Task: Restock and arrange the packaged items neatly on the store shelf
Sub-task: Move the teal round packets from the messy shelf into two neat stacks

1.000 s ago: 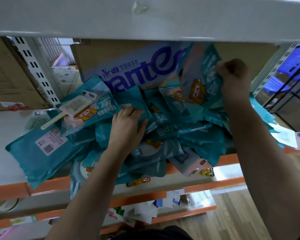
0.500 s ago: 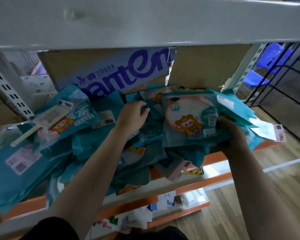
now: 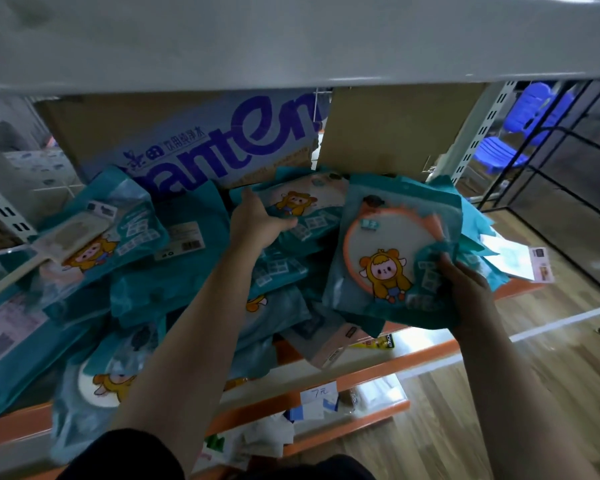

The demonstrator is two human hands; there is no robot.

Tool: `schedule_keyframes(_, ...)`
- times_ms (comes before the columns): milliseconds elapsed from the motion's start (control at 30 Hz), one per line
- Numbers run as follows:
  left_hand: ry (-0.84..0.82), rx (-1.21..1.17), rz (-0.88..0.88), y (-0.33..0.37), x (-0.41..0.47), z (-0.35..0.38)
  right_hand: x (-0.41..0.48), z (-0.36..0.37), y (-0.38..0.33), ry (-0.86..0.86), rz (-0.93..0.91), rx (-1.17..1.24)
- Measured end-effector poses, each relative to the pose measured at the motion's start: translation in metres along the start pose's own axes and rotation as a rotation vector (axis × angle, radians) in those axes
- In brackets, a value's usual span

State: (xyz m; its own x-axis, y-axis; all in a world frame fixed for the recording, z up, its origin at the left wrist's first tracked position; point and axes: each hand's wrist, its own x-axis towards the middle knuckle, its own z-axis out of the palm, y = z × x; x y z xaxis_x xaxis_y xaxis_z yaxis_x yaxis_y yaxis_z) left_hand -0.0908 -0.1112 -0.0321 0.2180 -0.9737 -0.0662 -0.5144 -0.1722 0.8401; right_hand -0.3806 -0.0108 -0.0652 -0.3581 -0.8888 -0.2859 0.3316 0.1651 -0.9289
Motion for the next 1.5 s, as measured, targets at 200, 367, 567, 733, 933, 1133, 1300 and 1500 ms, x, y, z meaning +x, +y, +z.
schedule_keyframes(200,-0.091,0.176,0.156,-0.016,-0.067,-0.005,0.009,-0.001,0.001,-0.018,0.036,0.042)
schedule_keyframes(367,0.064,0.328,0.344,-0.012,-0.068,-0.019,0.005,0.002,0.0,-0.038,-0.004,-0.019)
schedule_keyframes(567,-0.097,0.441,0.192,-0.003,-0.019,-0.022,-0.004,0.011,0.004,-0.005,-0.025,-0.133)
schedule_keyframes(733,-0.079,0.351,0.194,-0.007,-0.018,-0.018,-0.009,0.017,0.01,-0.015,-0.021,-0.179)
schedule_keyframes(933,-0.153,0.156,0.156,-0.021,-0.043,-0.034,-0.011,0.02,0.015,-0.047,-0.048,-0.199)
schedule_keyframes(1133,0.037,0.09,0.177,-0.036,-0.077,-0.064,-0.013,0.043,0.019,-0.147,-0.088,-0.179)
schedule_keyframes(1300,0.252,0.066,0.156,-0.062,-0.108,-0.105,-0.03,0.086,0.028,-0.251,-0.14,-0.201)
schedule_keyframes(1500,0.471,0.0,0.139,-0.111,-0.145,-0.169,-0.069,0.143,0.049,-0.352,-0.189,-0.224)
